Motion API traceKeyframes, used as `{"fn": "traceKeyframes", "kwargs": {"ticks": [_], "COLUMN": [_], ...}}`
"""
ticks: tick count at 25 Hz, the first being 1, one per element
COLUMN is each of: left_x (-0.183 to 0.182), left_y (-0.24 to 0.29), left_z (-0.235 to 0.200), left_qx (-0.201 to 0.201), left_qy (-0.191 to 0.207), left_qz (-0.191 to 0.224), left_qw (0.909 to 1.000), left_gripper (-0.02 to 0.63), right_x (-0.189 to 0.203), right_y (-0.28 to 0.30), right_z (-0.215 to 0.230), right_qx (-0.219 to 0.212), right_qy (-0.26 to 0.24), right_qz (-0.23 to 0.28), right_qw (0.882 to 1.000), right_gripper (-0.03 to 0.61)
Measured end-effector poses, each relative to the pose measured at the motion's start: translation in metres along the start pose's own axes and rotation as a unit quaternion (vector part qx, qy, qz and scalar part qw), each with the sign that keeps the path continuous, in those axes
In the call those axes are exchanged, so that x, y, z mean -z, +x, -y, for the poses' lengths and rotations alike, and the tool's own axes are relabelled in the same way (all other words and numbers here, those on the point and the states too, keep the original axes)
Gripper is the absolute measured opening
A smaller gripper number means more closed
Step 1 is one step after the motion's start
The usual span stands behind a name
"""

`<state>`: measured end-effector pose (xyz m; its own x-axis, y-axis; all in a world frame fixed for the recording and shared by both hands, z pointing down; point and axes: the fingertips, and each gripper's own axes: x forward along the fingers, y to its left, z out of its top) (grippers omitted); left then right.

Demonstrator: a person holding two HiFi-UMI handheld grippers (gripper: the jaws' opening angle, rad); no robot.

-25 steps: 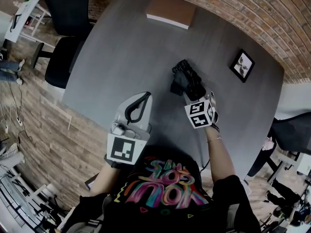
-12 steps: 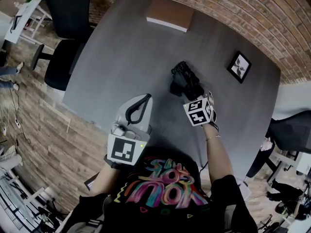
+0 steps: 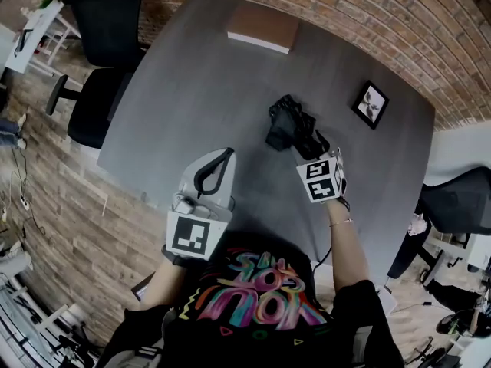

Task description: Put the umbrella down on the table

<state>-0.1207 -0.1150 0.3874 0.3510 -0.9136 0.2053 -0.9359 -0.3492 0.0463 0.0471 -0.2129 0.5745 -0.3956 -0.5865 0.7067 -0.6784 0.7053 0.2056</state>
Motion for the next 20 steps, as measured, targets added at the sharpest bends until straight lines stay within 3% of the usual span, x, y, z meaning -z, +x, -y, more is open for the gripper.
{"fn": "traceKeyframes", "kwargs": {"ticks": [13, 20], "left_x": [-0.017, -0.026], "left_y": [0.002, 0.01], "left_z": [0.028, 0.055], "left_qx": [0.056, 0.099], "left_qy": [0.023, 0.036], "left_qz": [0.017, 0.028], "left_qw": [0.998, 0.994], "left_gripper": [0.0, 0.0], "right_x": [-0.059, -0.083], "right_y": [-0.104, -0.184], "right_z": [-0.008, -0.005], "right_qx": [-0.017, 0.036], "right_qy": [0.027, 0.034], "right_qz": [0.119, 0.202], "right_qw": [0.992, 0.978], "right_gripper": [0.284, 0.229]}}
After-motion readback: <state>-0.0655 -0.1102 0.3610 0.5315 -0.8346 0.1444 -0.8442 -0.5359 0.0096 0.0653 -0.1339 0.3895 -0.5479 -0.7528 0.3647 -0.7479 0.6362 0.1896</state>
